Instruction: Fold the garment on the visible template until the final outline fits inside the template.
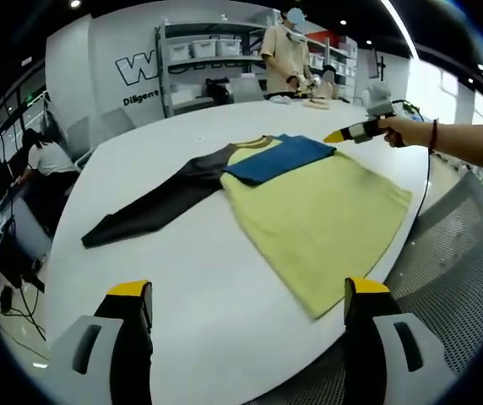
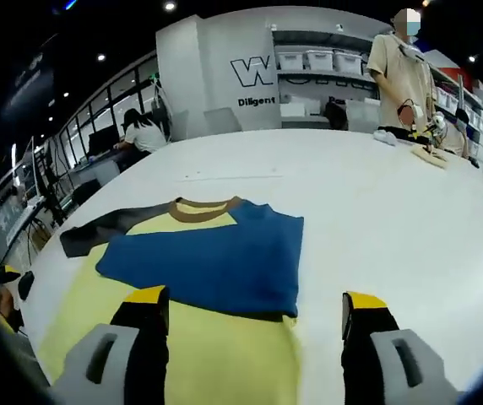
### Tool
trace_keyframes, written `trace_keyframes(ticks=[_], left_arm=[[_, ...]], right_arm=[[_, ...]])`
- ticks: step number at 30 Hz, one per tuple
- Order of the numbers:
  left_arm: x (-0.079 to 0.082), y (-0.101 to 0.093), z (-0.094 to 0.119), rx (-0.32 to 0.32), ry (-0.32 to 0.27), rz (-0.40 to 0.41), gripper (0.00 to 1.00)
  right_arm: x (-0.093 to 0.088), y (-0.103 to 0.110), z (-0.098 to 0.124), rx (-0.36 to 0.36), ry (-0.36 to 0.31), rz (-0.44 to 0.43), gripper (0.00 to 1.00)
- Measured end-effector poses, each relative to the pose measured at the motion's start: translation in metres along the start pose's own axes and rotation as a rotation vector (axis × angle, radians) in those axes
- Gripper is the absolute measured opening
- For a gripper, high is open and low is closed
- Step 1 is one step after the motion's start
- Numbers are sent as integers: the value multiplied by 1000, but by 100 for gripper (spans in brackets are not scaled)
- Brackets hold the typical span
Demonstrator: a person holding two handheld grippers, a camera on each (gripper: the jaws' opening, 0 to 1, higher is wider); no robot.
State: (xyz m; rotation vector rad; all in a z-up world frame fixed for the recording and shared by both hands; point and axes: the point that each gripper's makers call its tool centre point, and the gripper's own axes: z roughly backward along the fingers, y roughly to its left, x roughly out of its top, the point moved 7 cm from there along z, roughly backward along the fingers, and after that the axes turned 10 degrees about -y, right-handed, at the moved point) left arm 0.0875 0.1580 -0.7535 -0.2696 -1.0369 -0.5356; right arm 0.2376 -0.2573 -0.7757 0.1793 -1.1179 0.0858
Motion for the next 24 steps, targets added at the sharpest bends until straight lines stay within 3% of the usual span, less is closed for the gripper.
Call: trace_keyframes(ticks=[5,17,24], left_arm=[[0,0,0,-2,-5,-1,93],[1,2,1,4,-17,11,93],[2,4,2,10,-27,16,92]], right_arm=[[4,10,3,39,-7,-11,99],[7,33,27,145,5,17,99],[15,47,49,178,-19,79,99]])
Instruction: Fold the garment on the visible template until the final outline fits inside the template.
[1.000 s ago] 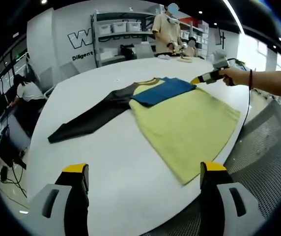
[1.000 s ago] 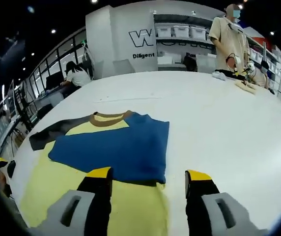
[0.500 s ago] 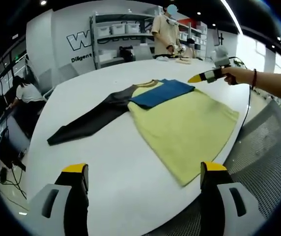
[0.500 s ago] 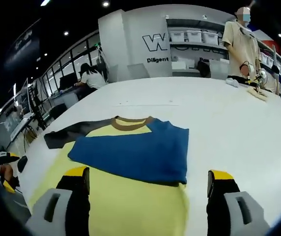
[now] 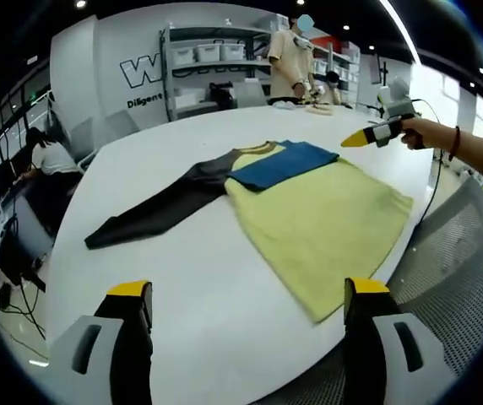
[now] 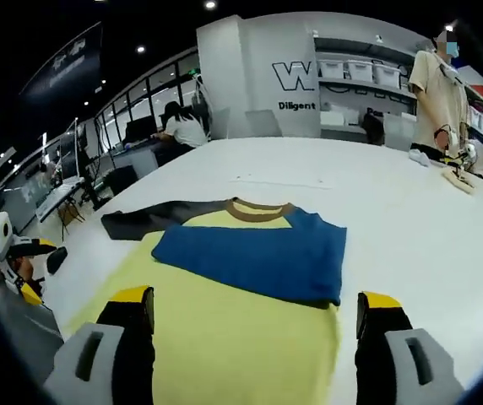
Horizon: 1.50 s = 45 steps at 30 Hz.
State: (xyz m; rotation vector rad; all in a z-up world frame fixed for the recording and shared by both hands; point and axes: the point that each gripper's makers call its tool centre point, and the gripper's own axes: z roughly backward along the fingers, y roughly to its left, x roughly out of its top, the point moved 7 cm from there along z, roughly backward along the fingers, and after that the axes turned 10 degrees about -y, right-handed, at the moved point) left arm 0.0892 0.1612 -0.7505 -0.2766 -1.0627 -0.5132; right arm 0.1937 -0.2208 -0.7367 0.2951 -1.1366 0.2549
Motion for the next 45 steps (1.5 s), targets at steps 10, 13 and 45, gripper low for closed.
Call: trace_keyframes(ticks=[10,13,45], left_arm=[[4,15,-1,8,-21,25,91],[9,32,-2,30,-24,23,91],[19,119,-97,231,12,133,59]], right_arm=[[13,27,29,79,-29,52,99],[11,35,37,110,-17,70,99],[-1,52,72,115,-22,88,93]])
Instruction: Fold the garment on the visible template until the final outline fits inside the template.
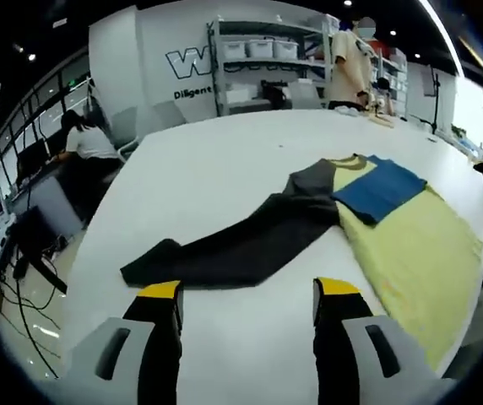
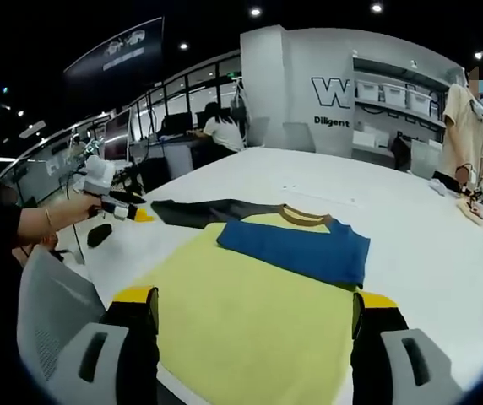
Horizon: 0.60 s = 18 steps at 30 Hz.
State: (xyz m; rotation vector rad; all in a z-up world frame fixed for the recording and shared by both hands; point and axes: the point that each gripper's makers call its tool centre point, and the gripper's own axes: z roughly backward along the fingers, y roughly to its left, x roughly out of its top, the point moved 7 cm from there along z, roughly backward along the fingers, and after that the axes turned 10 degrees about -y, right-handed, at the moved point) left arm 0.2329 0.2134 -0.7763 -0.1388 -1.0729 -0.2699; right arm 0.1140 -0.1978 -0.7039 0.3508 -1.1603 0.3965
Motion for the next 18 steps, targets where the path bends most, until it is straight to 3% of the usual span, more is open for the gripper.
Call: trace_keyframes(ticks=[6,9,12,18], left_arm=[[-4,11,-13,57,12,71,54],[-10,21,-19,115,31,169,51],[-12,21,-22,122,18,284,45],[-18,16,-31,130,24,351,35]], right_arm=[[-2,-3,2,-20,3,-7,90],[-2,-7,2,-36,1,-13,89],[-3,-9,1,-45,5,-14,88],[-3,-11,-1,-52,5,-20,87]])
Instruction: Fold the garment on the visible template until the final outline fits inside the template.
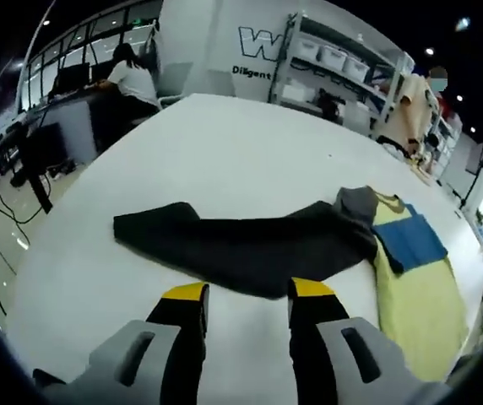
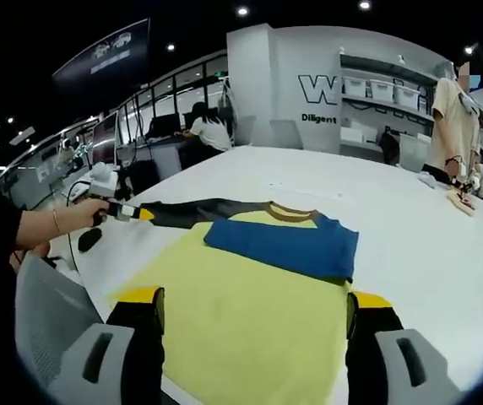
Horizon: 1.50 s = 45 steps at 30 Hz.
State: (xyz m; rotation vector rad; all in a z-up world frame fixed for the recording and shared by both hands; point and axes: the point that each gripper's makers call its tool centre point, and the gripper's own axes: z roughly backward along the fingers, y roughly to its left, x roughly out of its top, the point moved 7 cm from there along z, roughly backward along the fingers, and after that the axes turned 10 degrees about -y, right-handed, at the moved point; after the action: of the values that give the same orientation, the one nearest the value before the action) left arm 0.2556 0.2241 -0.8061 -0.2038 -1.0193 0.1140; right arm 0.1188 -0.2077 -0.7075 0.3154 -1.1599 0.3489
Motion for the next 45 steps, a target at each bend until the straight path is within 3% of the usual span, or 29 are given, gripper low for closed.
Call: trace_keyframes(ticks=[3,7,15,18,22,24,29,35,39,42,45], left_arm=[[-1,-1,-5,9,2,25,29],[-5,-3,-12,-16,-12,30,3],[-1,-5,-7,-37,-21,27,1],[8,-4,2,-47,-48,-22,1],[15,-5,18,-34,-65,-74,1],[13,-3,22,-22,-33,-104,1],[-2,2,19,-18,19,-130,1],[-13,4,19,6,67,-103,3],[-12,6,22,20,81,-125,18],[-9,6,22,12,80,-72,35],[-7,6,19,18,81,-40,35]], right_arm=[[0,-1,0,-3,0,4,87],[0,-4,4,-5,-3,-20,87],[2,-8,9,-25,-20,-46,85],[1,-5,7,-19,-13,-40,84],[2,-1,5,-8,-9,-33,84],[2,-1,4,-8,-6,-28,84],[2,3,2,1,1,-17,84],[0,2,4,-4,9,-14,84],[0,1,6,-10,5,-12,84],[-1,2,6,-9,8,-11,84],[0,4,5,-1,3,-10,85]])
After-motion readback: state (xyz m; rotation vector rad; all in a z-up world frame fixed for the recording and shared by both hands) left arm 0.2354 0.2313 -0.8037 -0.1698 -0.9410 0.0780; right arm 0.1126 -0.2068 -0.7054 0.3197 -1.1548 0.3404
